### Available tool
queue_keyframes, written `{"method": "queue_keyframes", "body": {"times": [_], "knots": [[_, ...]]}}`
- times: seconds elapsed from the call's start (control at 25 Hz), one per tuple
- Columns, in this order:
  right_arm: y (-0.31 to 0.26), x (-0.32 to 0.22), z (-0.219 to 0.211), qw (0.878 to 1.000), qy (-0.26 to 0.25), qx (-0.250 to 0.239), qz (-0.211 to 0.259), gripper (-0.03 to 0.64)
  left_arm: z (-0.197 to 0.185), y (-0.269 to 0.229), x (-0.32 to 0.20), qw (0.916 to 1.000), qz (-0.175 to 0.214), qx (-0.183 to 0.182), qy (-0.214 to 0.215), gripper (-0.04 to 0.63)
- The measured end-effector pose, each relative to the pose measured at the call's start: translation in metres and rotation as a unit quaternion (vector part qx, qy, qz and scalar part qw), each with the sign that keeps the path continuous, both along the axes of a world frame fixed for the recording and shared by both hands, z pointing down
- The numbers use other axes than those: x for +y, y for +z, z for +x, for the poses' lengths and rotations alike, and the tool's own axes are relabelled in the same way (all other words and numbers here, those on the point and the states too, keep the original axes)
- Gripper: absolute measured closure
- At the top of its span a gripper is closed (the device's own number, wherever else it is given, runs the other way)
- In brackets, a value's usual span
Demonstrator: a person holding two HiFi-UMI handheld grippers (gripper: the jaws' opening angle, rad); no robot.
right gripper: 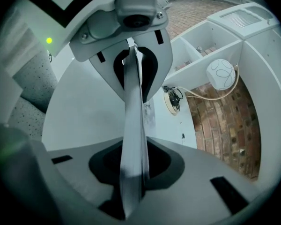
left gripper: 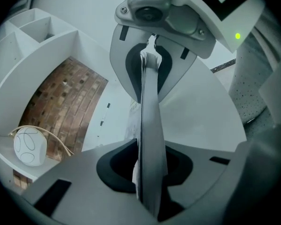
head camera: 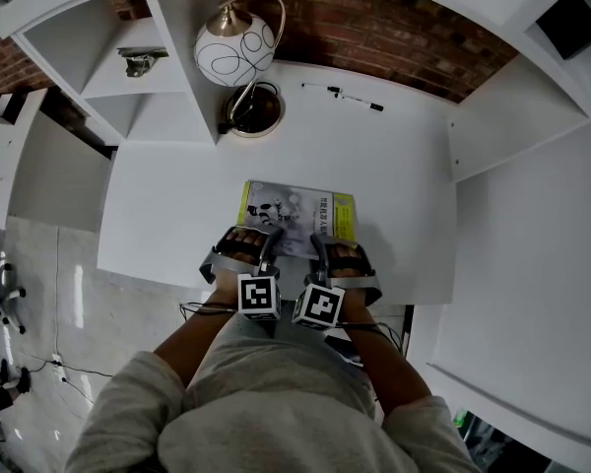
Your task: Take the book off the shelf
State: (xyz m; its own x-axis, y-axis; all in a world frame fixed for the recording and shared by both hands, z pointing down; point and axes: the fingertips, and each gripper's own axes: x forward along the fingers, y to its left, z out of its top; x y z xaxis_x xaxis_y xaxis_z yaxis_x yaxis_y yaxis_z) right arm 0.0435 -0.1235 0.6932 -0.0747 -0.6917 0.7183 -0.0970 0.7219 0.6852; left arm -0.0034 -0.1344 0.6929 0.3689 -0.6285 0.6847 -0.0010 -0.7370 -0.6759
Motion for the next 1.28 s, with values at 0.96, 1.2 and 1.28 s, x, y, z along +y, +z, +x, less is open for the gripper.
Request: {"method": "queue_keyframes", "body": {"times": [0.96,1.2,1.28], "knots": [[0.050,0.030,-0.004,0.993,-0.012,-0.026,-0.111,0.495,-0.002,0.043,0.035,0.9901,-0.139,-0.019,0.004,0.469],[0.052,0.043,-0.006,0.981,-0.006,-0.041,-0.187,0.456,-0.003,0.044,0.041,0.9829,-0.176,-0.044,0.029,0.443],[0.051,0.046,-0.006,0.977,-0.005,-0.050,-0.209,0.443,-0.003,0.044,0.042,0.9802,-0.189,-0.049,0.035,0.434]]}}
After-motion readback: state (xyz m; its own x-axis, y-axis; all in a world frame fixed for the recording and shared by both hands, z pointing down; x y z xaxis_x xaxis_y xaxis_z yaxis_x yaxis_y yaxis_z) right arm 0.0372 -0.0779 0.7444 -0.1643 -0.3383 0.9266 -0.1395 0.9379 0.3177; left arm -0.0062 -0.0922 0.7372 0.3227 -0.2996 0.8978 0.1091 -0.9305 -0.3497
